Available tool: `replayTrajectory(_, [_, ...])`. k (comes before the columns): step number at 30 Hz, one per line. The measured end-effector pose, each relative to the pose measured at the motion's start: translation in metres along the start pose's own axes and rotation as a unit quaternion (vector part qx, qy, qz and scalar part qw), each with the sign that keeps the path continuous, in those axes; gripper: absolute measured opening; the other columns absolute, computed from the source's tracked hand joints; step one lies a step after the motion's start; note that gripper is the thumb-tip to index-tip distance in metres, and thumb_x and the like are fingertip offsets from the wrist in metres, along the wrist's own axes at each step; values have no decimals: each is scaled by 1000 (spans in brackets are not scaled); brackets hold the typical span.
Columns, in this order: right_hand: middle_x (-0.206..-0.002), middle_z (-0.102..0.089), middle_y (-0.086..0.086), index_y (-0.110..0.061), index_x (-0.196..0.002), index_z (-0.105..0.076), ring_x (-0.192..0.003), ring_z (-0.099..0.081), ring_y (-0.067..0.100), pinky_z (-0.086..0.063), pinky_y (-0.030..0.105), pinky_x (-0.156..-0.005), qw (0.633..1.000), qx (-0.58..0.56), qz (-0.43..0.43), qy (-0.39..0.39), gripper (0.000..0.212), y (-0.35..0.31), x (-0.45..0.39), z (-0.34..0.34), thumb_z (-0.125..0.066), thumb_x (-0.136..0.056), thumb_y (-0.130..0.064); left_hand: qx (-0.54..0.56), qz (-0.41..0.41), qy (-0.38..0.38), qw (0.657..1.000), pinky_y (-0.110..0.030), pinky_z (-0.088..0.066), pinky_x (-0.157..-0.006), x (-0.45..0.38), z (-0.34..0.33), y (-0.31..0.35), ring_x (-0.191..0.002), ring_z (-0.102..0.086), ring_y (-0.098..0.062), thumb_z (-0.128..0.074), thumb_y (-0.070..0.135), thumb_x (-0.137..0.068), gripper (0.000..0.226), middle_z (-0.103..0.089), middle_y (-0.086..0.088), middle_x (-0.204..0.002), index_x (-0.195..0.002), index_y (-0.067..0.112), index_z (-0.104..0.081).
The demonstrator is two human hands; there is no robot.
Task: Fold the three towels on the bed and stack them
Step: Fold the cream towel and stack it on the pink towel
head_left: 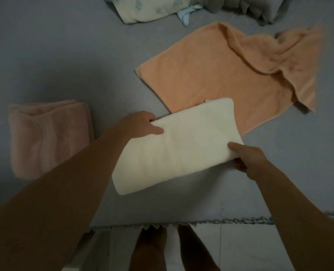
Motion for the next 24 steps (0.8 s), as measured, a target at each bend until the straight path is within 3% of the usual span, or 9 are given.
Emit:
replayTrajectory(2, [-89, -66, 12, -6, -100, -63, -74, -58, 23, -52, 39, -70, 996, -28, 73, 46, 27, -24, 14, 5, -75, -81, -22, 38, 18, -30, 999, -30, -46, -69, -3, -3, -4, -84, -63, -18, -72, 50, -79, 41, -71, -6, -107, -105, 18, -70])
replayTrajectory(5, [-83, -67, -3, -18, -84, -65, -77, -62, 16, -56, 41, -78, 974, -47, 209, 67, 10, -93, 41, 5, -73, -79, -22, 165, 62, -25, 984, -42, -52, -90, 15, -8, -24, -101, -66, -24, -68, 61, -73, 59, -69, -2, -118, -118, 23, -67])
replayTrajectory(8, [-81, -69, -8, -23, -77, -66, -76, -66, 9, -57, 32, -71, 946, -73, 310, 57, 9, -170, 47, -13, -70, -73, -31, 422, 83, 12, 903, -41, -58, -80, 40, -32, -38, -93, -73, -26, -71, 57, -69, 61, -74, -9, -109, -114, 17, -68])
replayTrajectory(11, [-100, -72, 10, -17, -105, -65, -88, -67, 24, -55, 38, -78, 944, -15, 325, 52, 34, -206, 24, -50, -68, -75, -33, 518, 99, 66, 847, -36, -58, -78, 58, -67, -47, -93, -72, -20, -67, 40, -88, 32, -77, -4, -101, -107, 13, -69])
replayTrajectory(14, [-109, -70, 15, -9, -111, -64, -95, -66, 29, -54, 40, -85, 965, 71, 253, 18, 33, -150, 8, -87, -66, -84, -29, 506, 98, 57, 855, -23, -58, -71, 75, -106, -50, -88, -73, -10, -67, 23, -91, 12, -77, 3, -99, -102, 19, -71])
replayTrajectory(16, [-98, -72, 6, -16, -92, -64, -83, -65, 22, -52, 31, -70, 972, 103, 209, -28, 15, -83, 15, -99, -62, -87, -30, 506, 103, 69, 853, -16, -55, -65, 85, -123, -56, -83, -73, -3, -70, 18, -88, 15, -77, 12, -93, -101, 24, -70])
replayTrajectory(19, [-88, -66, -11, -28, -90, -58, -81, -62, 12, -47, 26, -62, 976, 121, 168, -61, 7, 9, 41, -98, -58, -88, -35, 523, 132, 92, 837, -28, -58, -78, 100, -142, -67, -93, -72, -11, -71, 21, -88, 26, -76, 9, -100, -114, 20, -69])
replayTrajectory(21, [-95, -66, -9, -31, -93, -57, -88, -62, 13, -50, 32, -73, 977, 134, 135, -93, 6, 59, 54, -93, -58, -90, -37, 533, 147, 98, 828, -40, -57, -89, 112, -154, -70, -99, -71, -18, -70, 21, -89, 31, -75, 0, -108, -118, 13, -68])
replayTrajectory(24, [-105, -66, -2, -23, -107, -63, -98, -61, 18, -50, 40, -87, 970, 158, 116, -147, 20, 104, 70, -91, -57, -94, -37, 543, 161, 93, 819, -45, -57, -89, 131, -174, -65, -101, -70, -23, -70, 22, -89, 26, -74, -6, -110, -113, 13, -70])
Point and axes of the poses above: each hand's wrist, its own x-axis away from the middle knuckle, its own z-axis out of the back of the hand, y = z × x, the point moved 6 cm from there along -x, towards the middle knuckle
